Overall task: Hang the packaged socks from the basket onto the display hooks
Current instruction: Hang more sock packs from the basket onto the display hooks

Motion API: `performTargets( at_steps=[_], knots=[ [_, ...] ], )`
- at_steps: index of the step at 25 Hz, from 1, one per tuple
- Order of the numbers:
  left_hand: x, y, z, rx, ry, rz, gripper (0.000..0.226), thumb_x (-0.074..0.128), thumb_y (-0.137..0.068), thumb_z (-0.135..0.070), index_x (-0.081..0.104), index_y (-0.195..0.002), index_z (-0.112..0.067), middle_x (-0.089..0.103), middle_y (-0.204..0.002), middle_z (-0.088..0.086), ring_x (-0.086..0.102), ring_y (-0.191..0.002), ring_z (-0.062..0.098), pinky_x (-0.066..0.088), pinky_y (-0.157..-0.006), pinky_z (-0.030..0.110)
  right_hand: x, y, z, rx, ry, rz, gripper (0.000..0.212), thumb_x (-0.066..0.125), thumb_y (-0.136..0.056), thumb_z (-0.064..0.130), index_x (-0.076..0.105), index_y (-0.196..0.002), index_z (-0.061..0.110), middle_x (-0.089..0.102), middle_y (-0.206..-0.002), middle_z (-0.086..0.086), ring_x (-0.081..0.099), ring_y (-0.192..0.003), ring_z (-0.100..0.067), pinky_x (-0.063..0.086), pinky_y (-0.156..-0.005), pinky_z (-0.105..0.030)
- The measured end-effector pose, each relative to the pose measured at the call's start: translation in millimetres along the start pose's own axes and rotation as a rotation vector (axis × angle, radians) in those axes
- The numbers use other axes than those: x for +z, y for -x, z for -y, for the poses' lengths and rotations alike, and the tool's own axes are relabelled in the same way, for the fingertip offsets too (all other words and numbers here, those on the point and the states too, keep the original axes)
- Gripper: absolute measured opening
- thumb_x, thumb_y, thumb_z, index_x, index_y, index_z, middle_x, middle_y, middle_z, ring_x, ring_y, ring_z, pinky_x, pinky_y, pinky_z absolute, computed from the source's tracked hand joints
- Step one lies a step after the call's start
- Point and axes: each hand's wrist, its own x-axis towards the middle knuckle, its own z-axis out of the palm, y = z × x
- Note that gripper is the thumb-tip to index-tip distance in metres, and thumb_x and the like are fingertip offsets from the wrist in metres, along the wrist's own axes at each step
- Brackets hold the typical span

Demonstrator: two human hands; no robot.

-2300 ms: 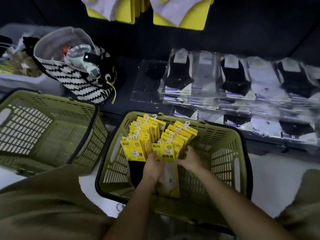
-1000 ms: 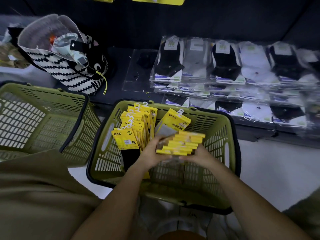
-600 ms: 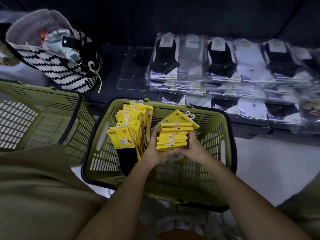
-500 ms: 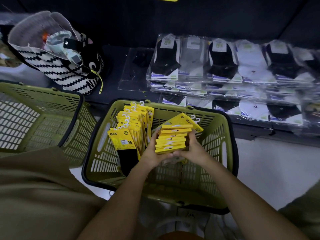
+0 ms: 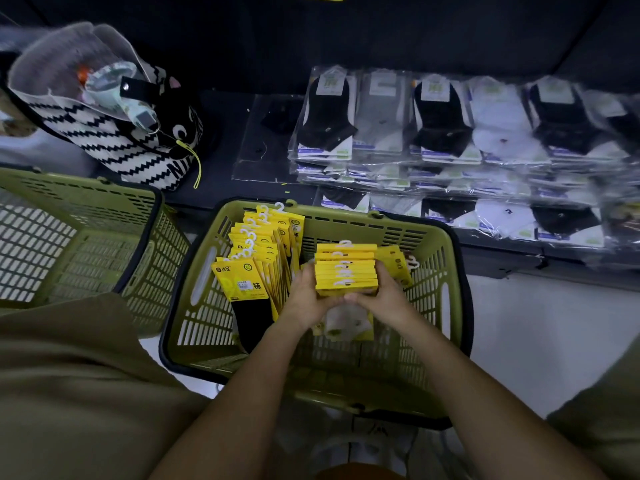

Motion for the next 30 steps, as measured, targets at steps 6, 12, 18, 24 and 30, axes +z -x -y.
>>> performTargets(
  at_steps=[6,12,18,24,30],
  knots=[
    [-22,7,-49,0.029,0.345,-0.056,0.062,0.083,-0.068,-0.014,0.045,-0.114,-0.03,0.063,-0.111,-0.007,0.061,-0.096,-0.004,0.05,-0.072,0.008,-34,-11,41,-0.044,-0.089,-0.162,0.057,0.084,-0.061,0.036,0.05,-0.104,0.021,0.061,-0.104,0.003,0.059,-0.097,-0.015,0.049,-0.085,-0.034],
    [-51,6,-109,0.146,0.496,-0.15,0.057,0.081,-0.067,-0.006,0.047,-0.106,-0.031,0.063,-0.105,-0.007,0.064,-0.093,0.004,0.052,-0.067,0.015,-60,-5,101,-0.235,-0.201,-0.244,0.021,0.079,-0.07,0.024,0.06,-0.077,0.029,0.068,-0.07,0.016,0.063,-0.065,0.003,0.045,-0.056,-0.009],
    [-88,13,-159,0.261,0.538,-0.16,0.051,0.079,-0.07,-0.008,0.048,-0.101,-0.033,0.065,-0.101,-0.008,0.066,-0.09,0.007,0.053,-0.063,0.016,-86,19,165,-0.43,-0.25,-0.224,0.013,0.072,-0.079,0.021,0.066,-0.084,0.03,0.072,-0.081,0.014,0.068,-0.077,-0.004,0.055,-0.068,-0.021],
    [-121,32,-207,0.42,0.533,-0.196,0.055,0.086,-0.056,-0.035,0.055,-0.101,-0.037,0.071,-0.094,-0.02,0.068,-0.086,0.002,0.053,-0.062,0.015,-108,58,224,-0.558,-0.229,-0.321,0.023,0.067,-0.072,0.047,0.058,-0.088,0.033,0.068,-0.093,0.009,0.065,-0.085,-0.008,0.052,-0.072,-0.025],
    [-148,43,-252,0.524,0.47,-0.229,0.056,0.087,-0.055,-0.04,0.053,-0.099,-0.04,0.069,-0.093,-0.022,0.066,-0.086,-0.004,0.052,-0.062,0.012,-147,88,318,-0.784,0.125,-0.338,0.015,0.067,-0.083,0.016,0.064,-0.074,0.028,0.054,-0.089,0.01,0.053,-0.076,-0.002,0.046,-0.074,-0.021]
  ],
)
